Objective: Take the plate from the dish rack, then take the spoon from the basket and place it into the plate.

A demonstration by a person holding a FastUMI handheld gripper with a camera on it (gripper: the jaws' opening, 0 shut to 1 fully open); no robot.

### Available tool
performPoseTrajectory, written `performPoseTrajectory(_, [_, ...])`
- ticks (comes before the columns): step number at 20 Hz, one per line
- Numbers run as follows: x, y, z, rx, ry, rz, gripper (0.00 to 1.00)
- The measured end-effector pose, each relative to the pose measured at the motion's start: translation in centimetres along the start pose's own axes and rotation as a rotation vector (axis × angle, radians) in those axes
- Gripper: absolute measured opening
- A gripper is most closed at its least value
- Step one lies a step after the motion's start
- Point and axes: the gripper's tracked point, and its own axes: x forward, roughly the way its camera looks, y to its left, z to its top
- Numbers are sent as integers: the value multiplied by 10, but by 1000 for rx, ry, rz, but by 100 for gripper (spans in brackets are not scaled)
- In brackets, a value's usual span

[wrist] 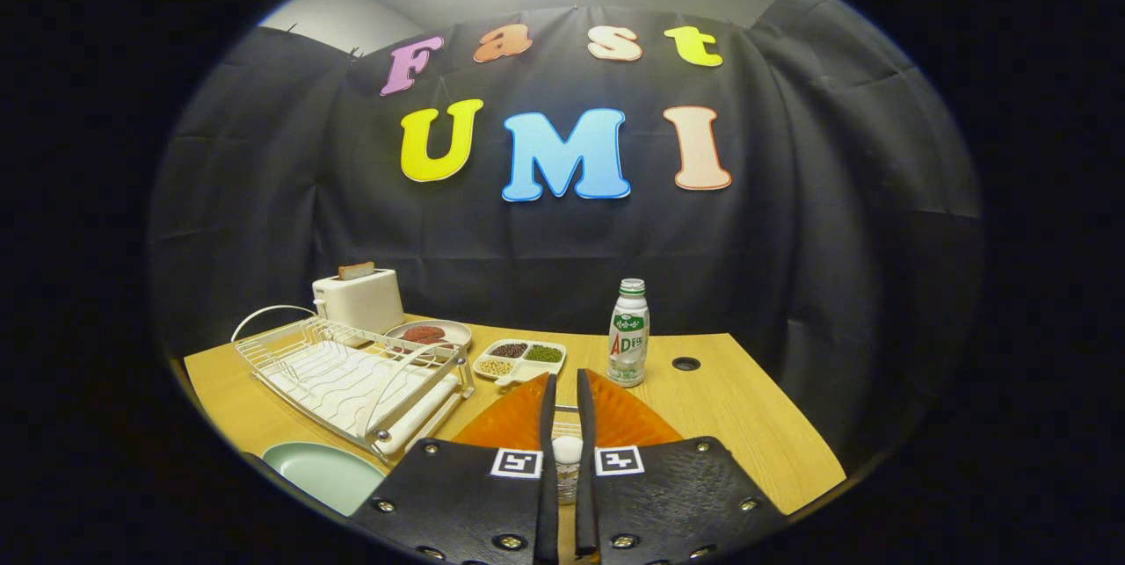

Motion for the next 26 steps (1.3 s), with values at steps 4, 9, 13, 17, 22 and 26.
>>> performPoseTrajectory(4, [-15,-2,29,-31,-4,-16,8])
performPoseTrajectory(9, [-33,4,69,-62,-19,-29,8])
performPoseTrajectory(13, [-46,18,87,-46,-9,-21,7])
performPoseTrajectory(17, [-58,40,95,-35,5,-4,7])
performPoseTrajectory(22, [-67,71,95,-72,35,42,7])
performPoseTrajectory(26, [-71,97,85,-77,70,89,7])
